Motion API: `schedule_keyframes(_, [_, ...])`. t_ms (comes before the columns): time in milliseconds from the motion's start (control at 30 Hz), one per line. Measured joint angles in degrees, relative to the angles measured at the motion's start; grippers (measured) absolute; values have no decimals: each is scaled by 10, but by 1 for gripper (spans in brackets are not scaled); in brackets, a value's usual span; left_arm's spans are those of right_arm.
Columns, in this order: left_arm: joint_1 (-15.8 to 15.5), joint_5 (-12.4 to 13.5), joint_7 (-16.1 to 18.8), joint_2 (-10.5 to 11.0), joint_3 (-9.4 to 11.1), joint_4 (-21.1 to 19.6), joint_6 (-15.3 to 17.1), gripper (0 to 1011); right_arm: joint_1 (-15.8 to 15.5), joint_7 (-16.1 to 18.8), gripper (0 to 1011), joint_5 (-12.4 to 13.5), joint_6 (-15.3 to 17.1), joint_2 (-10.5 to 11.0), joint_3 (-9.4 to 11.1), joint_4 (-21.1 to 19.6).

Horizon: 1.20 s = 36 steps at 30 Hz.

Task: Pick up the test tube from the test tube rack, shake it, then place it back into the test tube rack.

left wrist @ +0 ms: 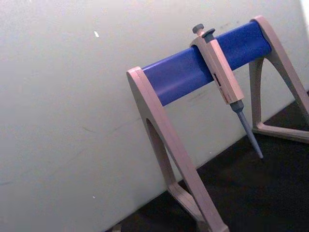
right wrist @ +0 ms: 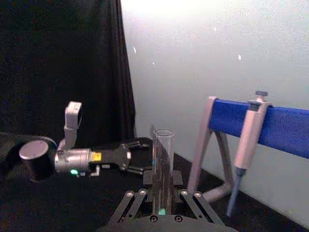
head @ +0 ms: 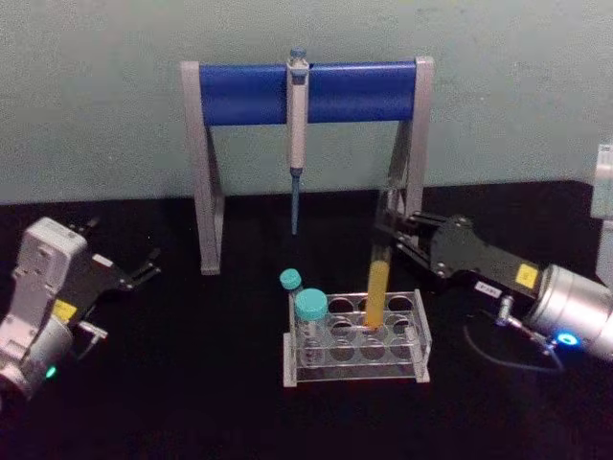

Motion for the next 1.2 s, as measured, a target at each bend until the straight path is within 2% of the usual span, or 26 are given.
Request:
schedule_keyframes(133, [0, 0, 0, 0, 0, 0, 0, 1001, -7, -24, 229, -16, -11, 16, 5, -11])
schedule_keyframes(267, [0, 0, 0, 0, 0, 0, 0, 1002, -12, -57, 229, -46, -29, 24, 7, -18])
schedule_keyframes(333, [0, 0, 0, 0, 0, 0, 0, 1001, -13, -78, 229, -67, -42, 21, 8, -18])
schedule_keyframes(467, [0, 0, 0, 0, 0, 0, 0, 1001, -12, -91, 229, -86, -57, 7, 9, -7])
schedule_keyframes(733, [0, 0, 0, 0, 0, 0, 0, 1001, -5, -84, 229, -95, -82, -21, 8, 27])
schedule_keyframes(1200, [0, 0, 0, 0, 0, 0, 0, 1001, 6, -56, 229, -96, -103, -47, 3, 65])
